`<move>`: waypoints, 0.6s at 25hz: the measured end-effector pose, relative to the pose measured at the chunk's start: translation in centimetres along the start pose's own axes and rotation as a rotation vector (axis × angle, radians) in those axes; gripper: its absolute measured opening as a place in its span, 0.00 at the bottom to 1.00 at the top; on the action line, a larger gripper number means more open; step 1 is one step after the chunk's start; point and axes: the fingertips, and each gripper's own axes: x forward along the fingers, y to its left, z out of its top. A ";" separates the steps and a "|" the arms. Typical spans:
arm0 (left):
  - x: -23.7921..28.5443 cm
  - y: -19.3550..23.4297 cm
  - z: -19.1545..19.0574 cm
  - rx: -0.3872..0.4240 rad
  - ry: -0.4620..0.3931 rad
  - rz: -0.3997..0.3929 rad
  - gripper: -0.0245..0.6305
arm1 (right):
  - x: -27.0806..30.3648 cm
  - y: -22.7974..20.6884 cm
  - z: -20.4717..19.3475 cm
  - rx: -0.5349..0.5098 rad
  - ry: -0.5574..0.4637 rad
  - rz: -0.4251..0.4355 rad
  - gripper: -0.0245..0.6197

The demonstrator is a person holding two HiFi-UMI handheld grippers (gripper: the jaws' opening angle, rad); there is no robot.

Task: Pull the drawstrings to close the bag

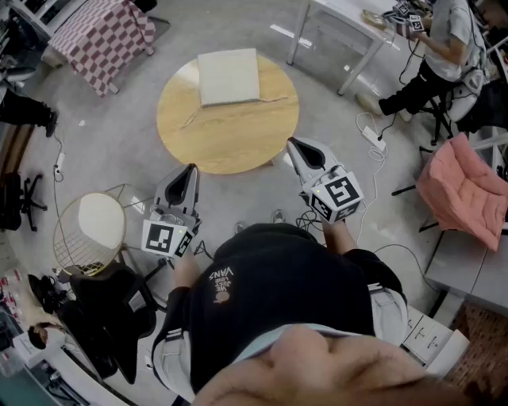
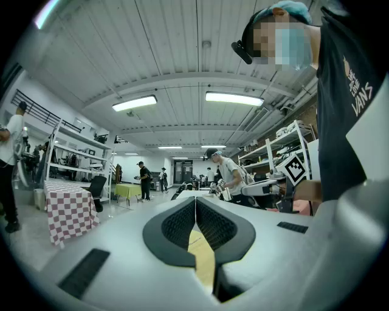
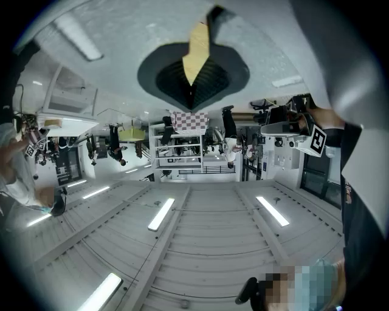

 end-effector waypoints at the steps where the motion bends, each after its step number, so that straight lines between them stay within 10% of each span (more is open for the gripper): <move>1: 0.3 -0.3 -0.1 -0.001 0.002 -0.001 0.05 | -0.1 -0.2 -0.2 0.001 0.003 0.004 0.03; 15: 3.9 -3.2 -1.0 -0.029 0.007 0.040 0.05 | -1.2 -2.9 -2.0 0.047 0.018 0.104 0.04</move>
